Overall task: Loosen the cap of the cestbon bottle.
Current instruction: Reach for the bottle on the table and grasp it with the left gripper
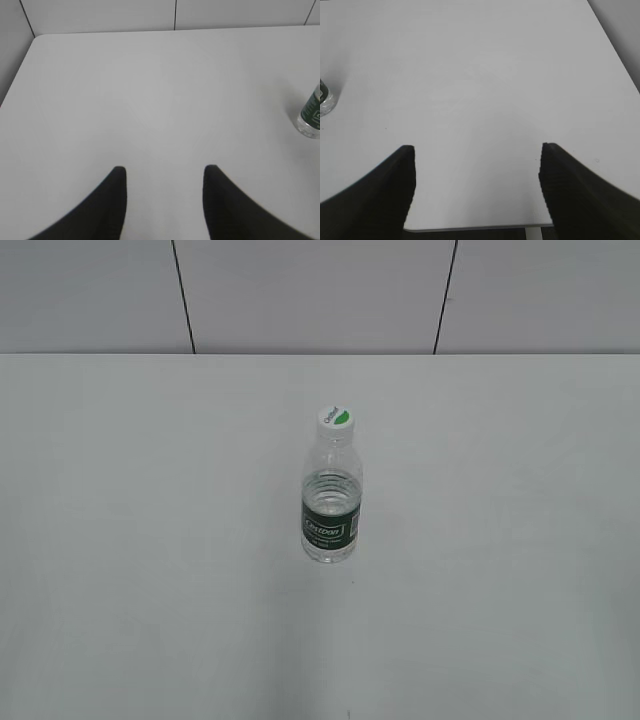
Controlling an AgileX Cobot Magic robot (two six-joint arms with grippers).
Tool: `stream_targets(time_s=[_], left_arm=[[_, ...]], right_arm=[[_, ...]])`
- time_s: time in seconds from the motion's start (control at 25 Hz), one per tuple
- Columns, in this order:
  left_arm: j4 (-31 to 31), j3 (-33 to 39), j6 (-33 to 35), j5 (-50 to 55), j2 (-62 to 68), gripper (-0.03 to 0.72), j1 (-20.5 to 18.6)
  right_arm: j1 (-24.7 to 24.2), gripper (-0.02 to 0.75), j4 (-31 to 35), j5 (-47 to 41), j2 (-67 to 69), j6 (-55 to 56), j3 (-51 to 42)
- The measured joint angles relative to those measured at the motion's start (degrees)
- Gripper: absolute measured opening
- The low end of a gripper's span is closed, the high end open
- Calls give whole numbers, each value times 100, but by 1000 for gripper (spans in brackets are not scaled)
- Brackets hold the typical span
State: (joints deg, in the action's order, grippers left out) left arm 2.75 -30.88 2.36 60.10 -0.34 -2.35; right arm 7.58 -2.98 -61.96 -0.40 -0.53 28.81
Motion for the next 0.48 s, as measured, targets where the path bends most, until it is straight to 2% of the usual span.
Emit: stream_targets(time_s=[0.48], left_arm=[[0,0,0,0,0,310,0]], right_arm=[[0,591,0,0,0,0,0]])
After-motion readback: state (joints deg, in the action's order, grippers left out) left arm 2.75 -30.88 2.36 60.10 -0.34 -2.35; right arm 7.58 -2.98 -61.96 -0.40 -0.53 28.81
